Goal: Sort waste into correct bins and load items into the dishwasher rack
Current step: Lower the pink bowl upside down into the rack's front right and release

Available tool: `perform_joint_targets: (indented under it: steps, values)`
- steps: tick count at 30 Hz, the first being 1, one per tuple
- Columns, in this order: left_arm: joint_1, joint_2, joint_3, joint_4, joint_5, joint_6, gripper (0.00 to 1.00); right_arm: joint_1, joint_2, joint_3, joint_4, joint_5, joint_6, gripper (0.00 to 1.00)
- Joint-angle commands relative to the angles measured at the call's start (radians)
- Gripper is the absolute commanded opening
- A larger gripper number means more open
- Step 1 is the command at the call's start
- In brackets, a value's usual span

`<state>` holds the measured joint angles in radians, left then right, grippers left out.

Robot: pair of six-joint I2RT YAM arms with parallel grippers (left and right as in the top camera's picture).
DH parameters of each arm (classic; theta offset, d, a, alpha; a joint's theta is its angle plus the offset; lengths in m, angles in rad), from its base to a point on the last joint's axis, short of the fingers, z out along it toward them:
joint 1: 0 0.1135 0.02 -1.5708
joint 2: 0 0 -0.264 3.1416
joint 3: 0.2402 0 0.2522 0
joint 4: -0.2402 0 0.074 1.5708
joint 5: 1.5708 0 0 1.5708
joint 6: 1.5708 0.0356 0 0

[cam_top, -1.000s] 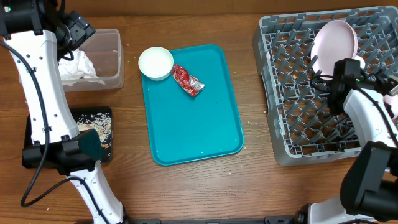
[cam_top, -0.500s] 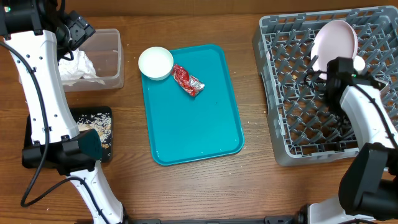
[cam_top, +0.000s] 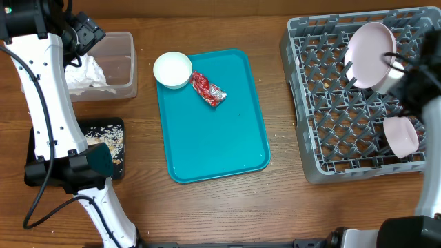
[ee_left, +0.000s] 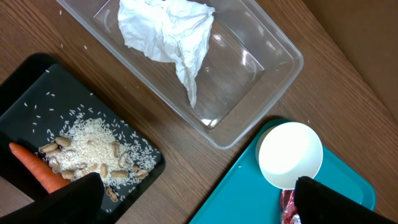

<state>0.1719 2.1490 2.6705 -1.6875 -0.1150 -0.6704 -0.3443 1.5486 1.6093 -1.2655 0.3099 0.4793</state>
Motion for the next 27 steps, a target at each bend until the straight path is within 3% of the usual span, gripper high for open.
perform_joint_targets:
  steps: [1,4,6,8,22,27]
  values:
    - [-0.002,0.01,-0.001,-0.002,0.004,0.02,1.0,-0.103,0.028,-0.009,0.007,-0.201,-0.106,0.56]
    - [-0.002,0.01,-0.001,-0.002,0.004,0.02,1.0,-0.183,0.058,-0.03,-0.005,-0.303,-0.14,0.4]
    - [-0.002,0.01,-0.001,-0.002,0.004,0.02,1.0,-0.22,0.083,-0.043,-0.017,-0.325,-0.14,0.23]
    - [-0.002,0.01,-0.001,-0.002,0.004,0.019,1.0,-0.239,0.107,-0.053,-0.021,-0.34,-0.139,0.15]
    - [-0.002,0.01,-0.001,-0.002,0.004,0.02,1.0,-0.214,0.245,-0.059,-0.076,-0.367,-0.142,0.13]
    - [-0.002,0.01,-0.001,-0.002,0.004,0.02,1.0,-0.213,0.244,-0.059,-0.095,-0.5,-0.231,0.13]
